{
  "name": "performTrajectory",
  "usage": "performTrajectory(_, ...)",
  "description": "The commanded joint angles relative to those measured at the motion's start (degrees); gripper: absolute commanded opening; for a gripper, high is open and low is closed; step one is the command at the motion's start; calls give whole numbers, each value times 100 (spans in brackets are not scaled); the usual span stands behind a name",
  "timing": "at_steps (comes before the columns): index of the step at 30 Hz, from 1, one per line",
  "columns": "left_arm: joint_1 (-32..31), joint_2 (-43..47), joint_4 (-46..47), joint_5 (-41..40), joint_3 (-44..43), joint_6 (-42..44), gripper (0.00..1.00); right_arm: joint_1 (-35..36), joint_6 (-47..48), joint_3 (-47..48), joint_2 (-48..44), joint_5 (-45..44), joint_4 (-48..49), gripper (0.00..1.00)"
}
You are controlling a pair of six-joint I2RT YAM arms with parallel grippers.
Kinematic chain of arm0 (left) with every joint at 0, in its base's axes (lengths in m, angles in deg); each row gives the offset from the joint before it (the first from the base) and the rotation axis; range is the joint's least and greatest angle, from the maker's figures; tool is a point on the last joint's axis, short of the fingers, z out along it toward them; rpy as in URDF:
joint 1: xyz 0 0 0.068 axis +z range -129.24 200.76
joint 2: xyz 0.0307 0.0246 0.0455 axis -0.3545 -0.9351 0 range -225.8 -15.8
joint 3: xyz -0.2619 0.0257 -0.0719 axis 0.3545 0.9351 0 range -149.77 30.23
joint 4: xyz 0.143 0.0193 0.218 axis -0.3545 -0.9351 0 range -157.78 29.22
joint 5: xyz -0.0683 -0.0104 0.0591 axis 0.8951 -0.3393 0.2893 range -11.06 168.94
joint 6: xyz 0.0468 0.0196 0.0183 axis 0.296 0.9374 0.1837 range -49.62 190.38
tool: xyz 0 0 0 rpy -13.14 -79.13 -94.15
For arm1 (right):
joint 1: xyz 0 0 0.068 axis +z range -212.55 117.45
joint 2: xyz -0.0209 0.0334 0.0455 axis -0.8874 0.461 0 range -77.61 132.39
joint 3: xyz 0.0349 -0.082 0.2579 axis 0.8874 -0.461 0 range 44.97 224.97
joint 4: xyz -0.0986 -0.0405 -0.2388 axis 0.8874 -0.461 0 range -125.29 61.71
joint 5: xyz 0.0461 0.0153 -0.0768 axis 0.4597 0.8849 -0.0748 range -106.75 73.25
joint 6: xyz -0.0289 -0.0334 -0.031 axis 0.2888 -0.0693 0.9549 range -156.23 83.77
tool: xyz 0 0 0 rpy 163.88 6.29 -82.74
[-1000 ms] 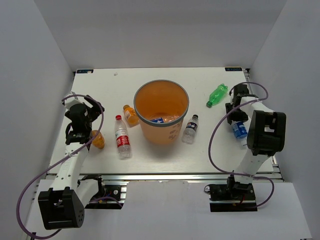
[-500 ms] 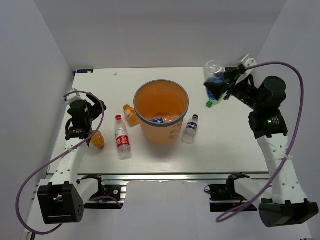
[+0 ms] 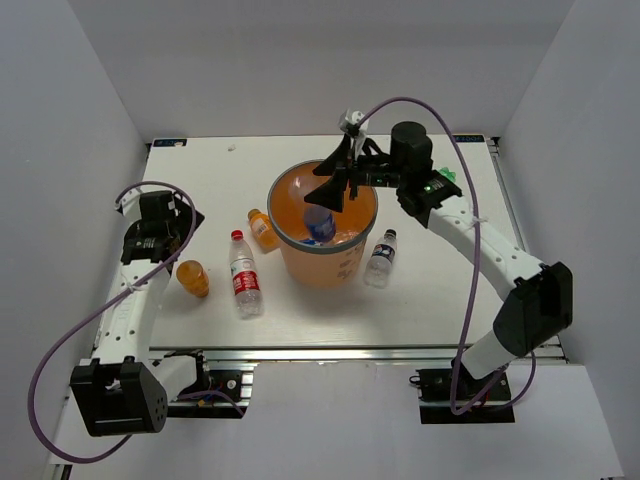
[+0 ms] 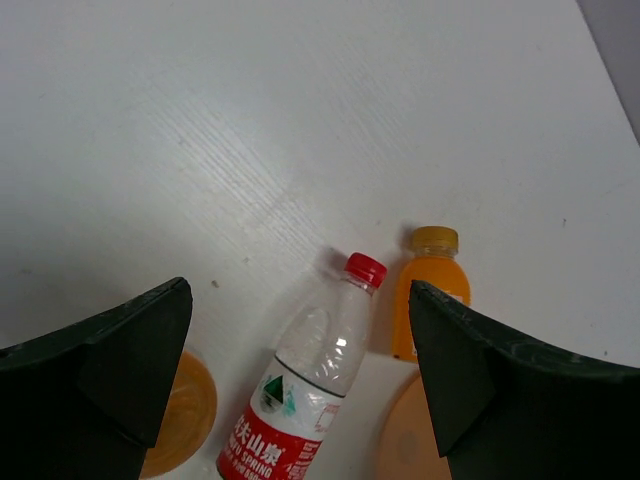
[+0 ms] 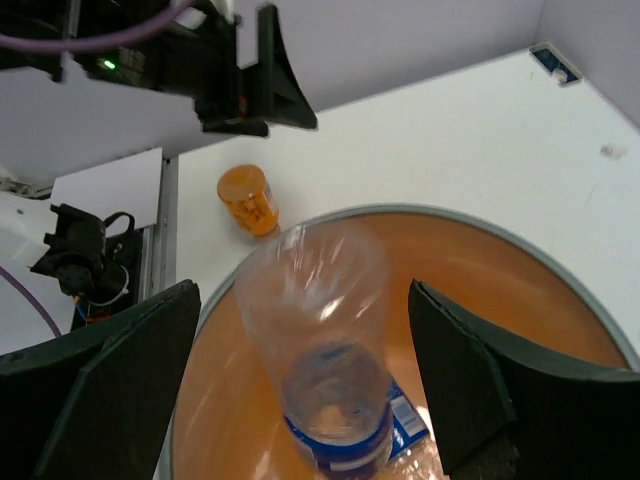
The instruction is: Put the plastic bottles in the bin
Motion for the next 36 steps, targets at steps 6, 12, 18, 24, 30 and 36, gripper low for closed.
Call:
performTrajectory(6,-15,-27,-2055,-868,-525,-247,98,-4,378,411,-395,-1122,-506,89)
performTrajectory(12,-15,-247,-2294,-588,-200,-291,98,-776,-157,-387,-1325,-1238,-183,89)
performTrajectory(18,-24,-283,-1951,-165,-50,-273,98,-1462,-26,-1003,-2065,-1114,-120,89)
performTrajectory(24,-24,-396,-1705,-68,231,-334,98,-1998,-113,-1477,-2470,-1422,-288,89)
performTrajectory(30,-24,-520,-1547,-209,416,-563,97,-2482,-245,-1874,-2603,-1422,-297,89)
performTrajectory(36,-24,-485,-1616,-384,276,-528,71,-2711,-509,-2208,-2919,-1720,-156,89)
